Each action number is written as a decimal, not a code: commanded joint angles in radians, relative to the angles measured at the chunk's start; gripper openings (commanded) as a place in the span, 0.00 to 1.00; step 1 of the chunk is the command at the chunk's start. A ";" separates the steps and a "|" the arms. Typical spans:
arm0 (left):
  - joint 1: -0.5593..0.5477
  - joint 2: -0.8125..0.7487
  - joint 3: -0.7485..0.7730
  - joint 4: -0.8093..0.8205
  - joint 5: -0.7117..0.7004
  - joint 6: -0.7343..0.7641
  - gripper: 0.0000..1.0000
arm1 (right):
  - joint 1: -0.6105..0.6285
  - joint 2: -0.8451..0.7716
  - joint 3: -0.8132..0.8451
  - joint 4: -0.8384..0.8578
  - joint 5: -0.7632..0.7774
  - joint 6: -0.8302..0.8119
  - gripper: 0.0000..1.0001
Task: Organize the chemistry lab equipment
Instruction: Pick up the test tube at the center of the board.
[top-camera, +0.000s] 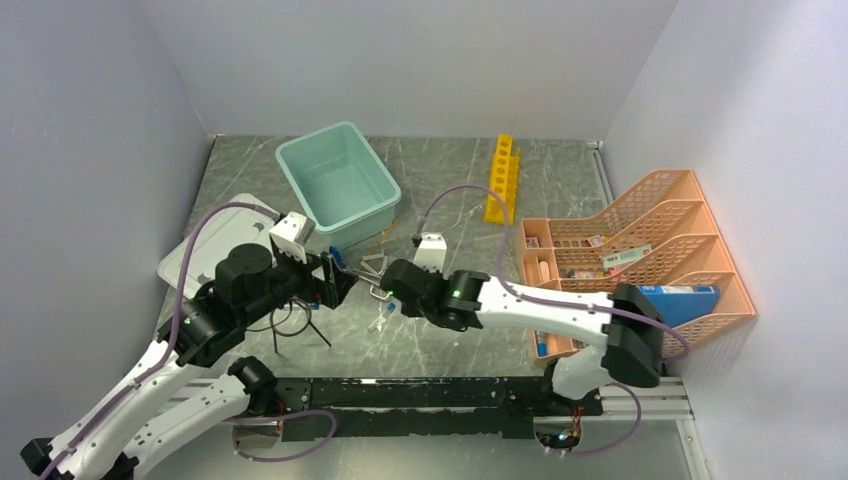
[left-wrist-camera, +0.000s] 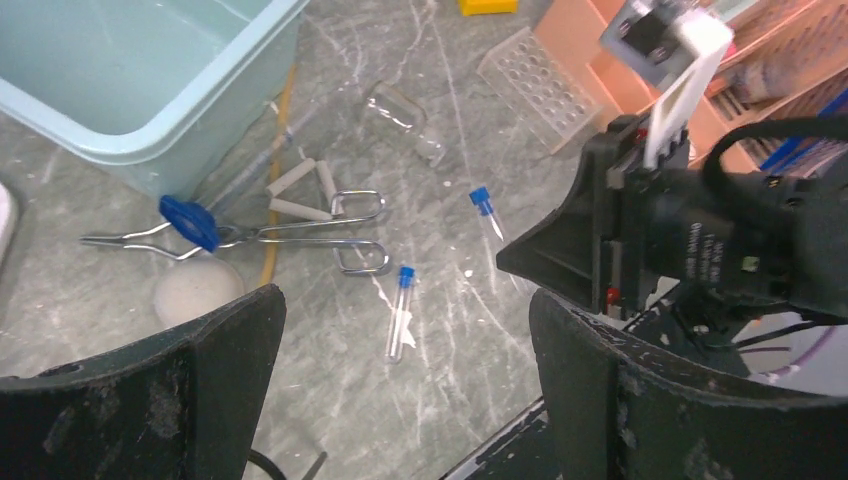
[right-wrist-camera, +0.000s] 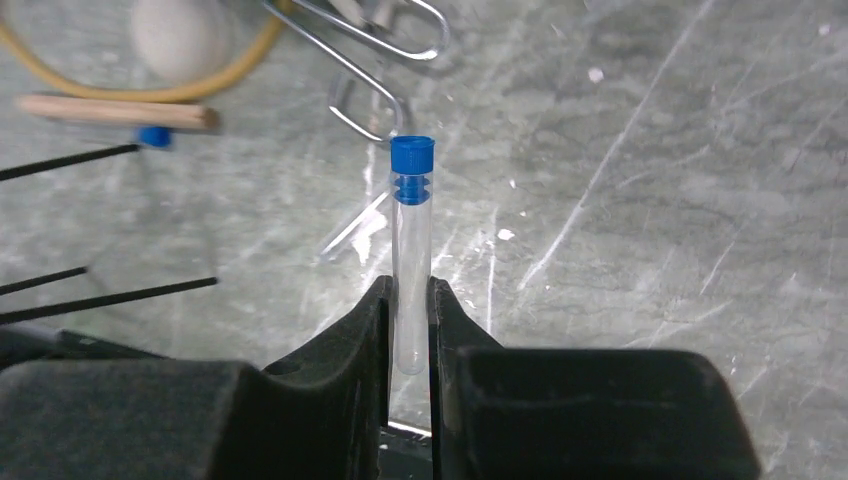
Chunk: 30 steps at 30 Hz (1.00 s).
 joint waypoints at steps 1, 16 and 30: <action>0.005 0.016 0.030 0.071 0.083 -0.060 0.96 | -0.007 -0.128 -0.047 0.138 0.048 -0.103 0.00; 0.004 0.122 0.028 0.331 0.423 -0.199 0.93 | -0.176 -0.451 -0.192 0.650 -0.281 -0.272 0.00; 0.006 0.188 -0.038 0.772 0.584 -0.439 0.81 | -0.217 -0.511 -0.216 0.923 -0.555 -0.277 0.00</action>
